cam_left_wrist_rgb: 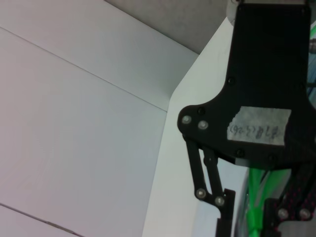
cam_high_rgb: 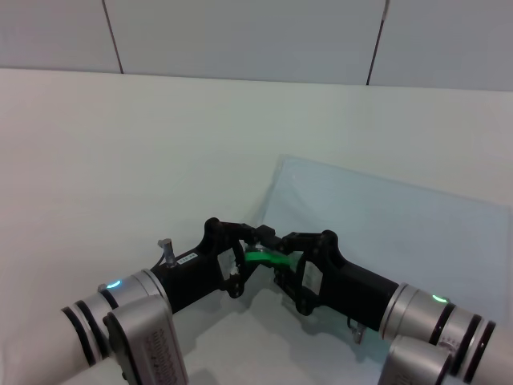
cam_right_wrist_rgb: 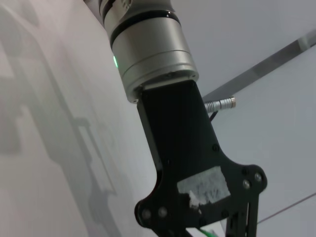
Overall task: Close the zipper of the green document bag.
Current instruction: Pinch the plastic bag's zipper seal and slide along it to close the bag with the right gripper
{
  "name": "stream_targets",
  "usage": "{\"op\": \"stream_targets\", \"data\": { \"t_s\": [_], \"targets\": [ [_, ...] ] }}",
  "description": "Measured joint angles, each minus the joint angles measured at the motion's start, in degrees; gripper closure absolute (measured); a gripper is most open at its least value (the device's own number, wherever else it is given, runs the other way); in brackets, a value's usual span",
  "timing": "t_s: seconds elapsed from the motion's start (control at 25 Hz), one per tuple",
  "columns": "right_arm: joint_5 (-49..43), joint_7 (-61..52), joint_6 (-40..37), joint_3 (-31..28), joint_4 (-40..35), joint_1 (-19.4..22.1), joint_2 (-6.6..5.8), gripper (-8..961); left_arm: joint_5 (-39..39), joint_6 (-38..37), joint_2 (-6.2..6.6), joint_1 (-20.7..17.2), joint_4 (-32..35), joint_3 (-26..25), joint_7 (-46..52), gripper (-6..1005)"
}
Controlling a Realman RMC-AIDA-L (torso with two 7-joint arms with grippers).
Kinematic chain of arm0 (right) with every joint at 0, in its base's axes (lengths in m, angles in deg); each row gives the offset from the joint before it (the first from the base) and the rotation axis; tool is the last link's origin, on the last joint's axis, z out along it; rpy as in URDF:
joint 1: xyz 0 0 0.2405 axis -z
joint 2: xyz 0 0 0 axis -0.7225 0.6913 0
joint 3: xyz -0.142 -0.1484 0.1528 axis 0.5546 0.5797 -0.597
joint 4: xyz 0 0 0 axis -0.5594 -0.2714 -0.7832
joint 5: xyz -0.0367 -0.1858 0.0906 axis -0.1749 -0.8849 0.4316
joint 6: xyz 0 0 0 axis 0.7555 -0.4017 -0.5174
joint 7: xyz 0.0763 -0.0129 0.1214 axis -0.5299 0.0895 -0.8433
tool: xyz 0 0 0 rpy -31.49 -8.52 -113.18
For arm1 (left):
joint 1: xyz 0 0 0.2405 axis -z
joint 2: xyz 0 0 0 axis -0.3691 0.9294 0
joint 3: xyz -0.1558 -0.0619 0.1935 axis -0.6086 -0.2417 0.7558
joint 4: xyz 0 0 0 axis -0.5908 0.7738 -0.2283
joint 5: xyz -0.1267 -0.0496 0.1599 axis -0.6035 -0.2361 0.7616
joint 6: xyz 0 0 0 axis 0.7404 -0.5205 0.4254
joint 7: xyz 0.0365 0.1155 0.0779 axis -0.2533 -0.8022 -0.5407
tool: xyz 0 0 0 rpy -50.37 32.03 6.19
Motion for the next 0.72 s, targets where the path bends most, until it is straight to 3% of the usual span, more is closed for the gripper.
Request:
{"op": "stream_targets", "data": {
  "t_s": [0.32,0.72],
  "targets": [
    [0.00,1.84,-0.52,-0.27,0.55,0.64,0.01,784,0.02,-0.04,-0.02,-0.42,0.01,-0.19,0.00,946],
    [0.01,1.90,-0.55,-0.15,0.65,0.73,0.01,803,0.02,-0.04,0.04,-0.47,0.00,-0.27,0.00,946]
  ]
}}
